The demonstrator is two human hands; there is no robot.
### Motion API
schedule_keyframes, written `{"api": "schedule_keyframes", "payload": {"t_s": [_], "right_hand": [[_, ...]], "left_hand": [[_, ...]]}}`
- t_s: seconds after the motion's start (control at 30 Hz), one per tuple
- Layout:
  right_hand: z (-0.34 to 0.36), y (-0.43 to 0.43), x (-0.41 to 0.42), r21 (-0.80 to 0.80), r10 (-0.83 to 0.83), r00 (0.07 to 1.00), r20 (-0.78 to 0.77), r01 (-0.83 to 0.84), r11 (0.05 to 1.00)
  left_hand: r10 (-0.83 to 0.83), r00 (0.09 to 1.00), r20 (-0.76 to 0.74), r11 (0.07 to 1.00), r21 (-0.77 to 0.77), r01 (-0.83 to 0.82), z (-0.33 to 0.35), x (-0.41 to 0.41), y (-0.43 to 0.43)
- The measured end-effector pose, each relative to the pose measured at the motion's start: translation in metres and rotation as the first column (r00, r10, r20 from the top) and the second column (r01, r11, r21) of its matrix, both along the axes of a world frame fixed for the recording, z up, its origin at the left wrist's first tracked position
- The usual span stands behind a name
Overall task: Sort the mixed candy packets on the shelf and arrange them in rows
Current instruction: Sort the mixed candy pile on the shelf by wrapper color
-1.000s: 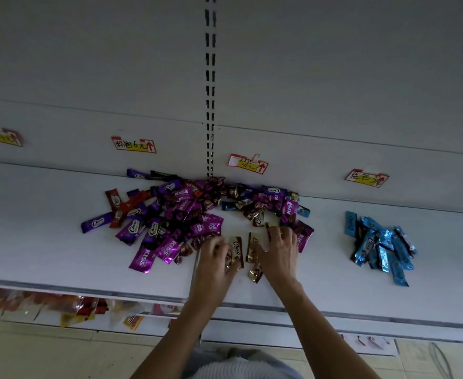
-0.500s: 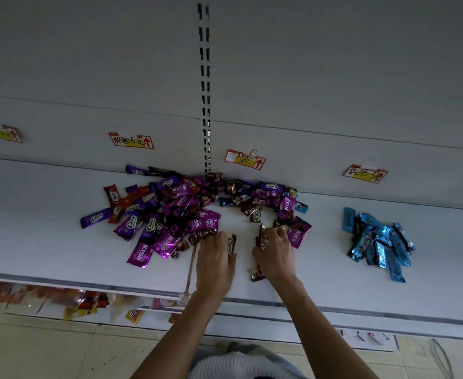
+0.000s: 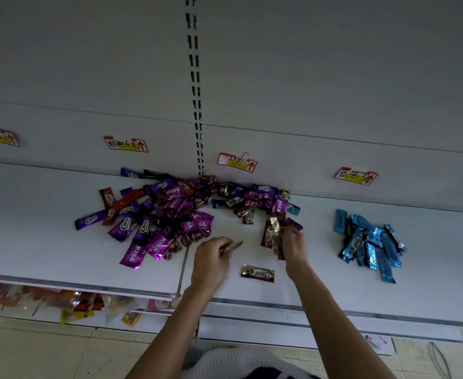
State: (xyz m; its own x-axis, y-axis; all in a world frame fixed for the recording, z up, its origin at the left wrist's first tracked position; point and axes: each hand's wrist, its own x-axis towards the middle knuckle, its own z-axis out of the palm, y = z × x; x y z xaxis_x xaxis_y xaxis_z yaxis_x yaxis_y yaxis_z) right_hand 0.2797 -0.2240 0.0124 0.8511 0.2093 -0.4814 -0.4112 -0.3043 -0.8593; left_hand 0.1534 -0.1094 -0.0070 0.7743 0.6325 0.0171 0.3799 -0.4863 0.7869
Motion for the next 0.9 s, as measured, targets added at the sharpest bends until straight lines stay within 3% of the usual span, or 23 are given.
{"api": "schedule_keyframes", "payload": {"t_s": [0.1, 0.17, 0.23, 0.33, 0.43, 0.57, 0.7, 0.8, 0.9], "right_hand": [[-0.002, -0.003, 0.008, -0.018, -0.013, 0.998, -0.056, 0.012, 1.0], [-0.002, -0.002, 0.012, -0.133, 0.124, 0.991, 0.051, -0.116, 0.984], [-0.004, 0.002, 0.011, -0.392, 0.317, 0.933, 0.173, -0.23, 0.891], [-0.008, 0.008, 0.009, -0.658, 0.469, 0.852, 0.235, -0.215, 0.721], [-0.008, 0.013, 0.008, -0.715, 0.536, 0.809, 0.242, -0.225, 0.662], [-0.005, 0.01, 0.003, -0.753, 0.612, 0.733, 0.297, -0.215, 0.622], [-0.004, 0.002, 0.003, -0.677, 0.56, 0.717, 0.415, -0.168, 0.716], [-0.007, -0.005, 0.002, -0.523, 0.407, 0.802, 0.438, -0.141, 0.84], [-0.007, -0.011, -0.001, -0.394, 0.292, 0.875, 0.386, -0.13, 0.91]], "left_hand": [[-0.071, 0.995, 0.076, 0.983, -0.163, 0.083, 0.011, 0.003, -0.008], [-0.188, 0.98, 0.062, 0.961, -0.194, 0.196, 0.015, 0.005, -0.014], [-0.309, 0.951, -0.006, 0.947, -0.097, 0.307, 0.014, 0.008, -0.022], [-0.39, 0.892, -0.227, 0.894, 0.137, 0.426, 0.007, 0.009, -0.031], [-0.386, 0.869, -0.31, 0.849, 0.25, 0.466, -0.004, 0.009, -0.032], [-0.372, 0.879, -0.297, 0.863, 0.237, 0.445, -0.01, 0.009, -0.031], [-0.379, 0.892, -0.247, 0.859, 0.264, 0.439, -0.01, 0.009, -0.033], [-0.305, 0.947, -0.103, 0.924, 0.208, 0.32, -0.012, 0.005, -0.029], [-0.189, 0.98, -0.06, 0.981, 0.043, 0.191, -0.005, 0.002, -0.029]]}}
